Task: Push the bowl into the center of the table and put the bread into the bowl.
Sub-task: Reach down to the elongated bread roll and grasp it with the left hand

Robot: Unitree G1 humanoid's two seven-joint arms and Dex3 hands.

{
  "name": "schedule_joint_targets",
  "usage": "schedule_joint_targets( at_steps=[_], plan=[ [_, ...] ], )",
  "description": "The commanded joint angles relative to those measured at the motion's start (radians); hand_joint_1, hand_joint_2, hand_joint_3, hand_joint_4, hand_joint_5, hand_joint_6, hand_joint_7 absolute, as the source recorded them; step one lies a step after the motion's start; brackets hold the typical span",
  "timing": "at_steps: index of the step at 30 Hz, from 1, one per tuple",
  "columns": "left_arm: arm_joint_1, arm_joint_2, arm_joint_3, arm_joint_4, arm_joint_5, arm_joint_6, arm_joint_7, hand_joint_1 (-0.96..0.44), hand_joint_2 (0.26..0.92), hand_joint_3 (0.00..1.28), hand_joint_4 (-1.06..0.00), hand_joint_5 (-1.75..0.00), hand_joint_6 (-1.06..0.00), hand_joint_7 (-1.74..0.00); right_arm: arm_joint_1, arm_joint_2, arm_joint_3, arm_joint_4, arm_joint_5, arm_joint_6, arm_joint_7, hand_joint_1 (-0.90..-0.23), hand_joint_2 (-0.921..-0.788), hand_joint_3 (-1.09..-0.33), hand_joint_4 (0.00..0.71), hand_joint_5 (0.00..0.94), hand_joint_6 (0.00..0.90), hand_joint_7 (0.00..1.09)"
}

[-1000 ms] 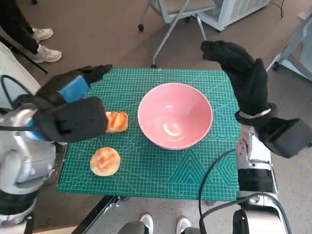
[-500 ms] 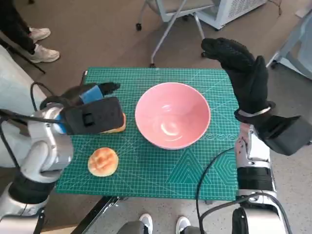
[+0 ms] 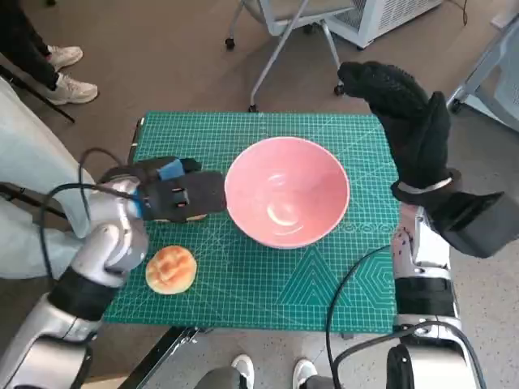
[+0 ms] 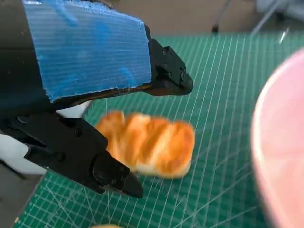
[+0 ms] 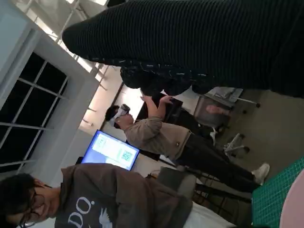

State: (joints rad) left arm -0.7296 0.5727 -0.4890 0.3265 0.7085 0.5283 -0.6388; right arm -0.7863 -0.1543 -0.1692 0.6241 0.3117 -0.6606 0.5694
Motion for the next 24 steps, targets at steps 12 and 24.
schedule_joint_targets(
  at_steps=[12, 24],
  plan=[
    [-0.049, -0.057, -0.025, 0.256, 0.005, -0.084, 0.061, -0.34, 0.834, 0.01, -0.67, -0.11, -0.77, -0.82, 0.014, -0.014, -0.005, -0.016, 0.007, 0.022, 0.005, -0.649, -0.921, -0.748, 0.156, 0.001, -0.001, 0.54],
    [-0.007, -0.037, -0.009, 0.229, 0.023, -0.166, 0.218, 0.0, 0.549, 0.7, -0.75, -1.35, -0.67, -1.11, 0.01, -0.006, -0.006, -0.022, 0.025, 0.038, 0.015, -0.668, -0.921, -0.743, 0.156, 0.0, -0.001, 0.55]
  ],
)
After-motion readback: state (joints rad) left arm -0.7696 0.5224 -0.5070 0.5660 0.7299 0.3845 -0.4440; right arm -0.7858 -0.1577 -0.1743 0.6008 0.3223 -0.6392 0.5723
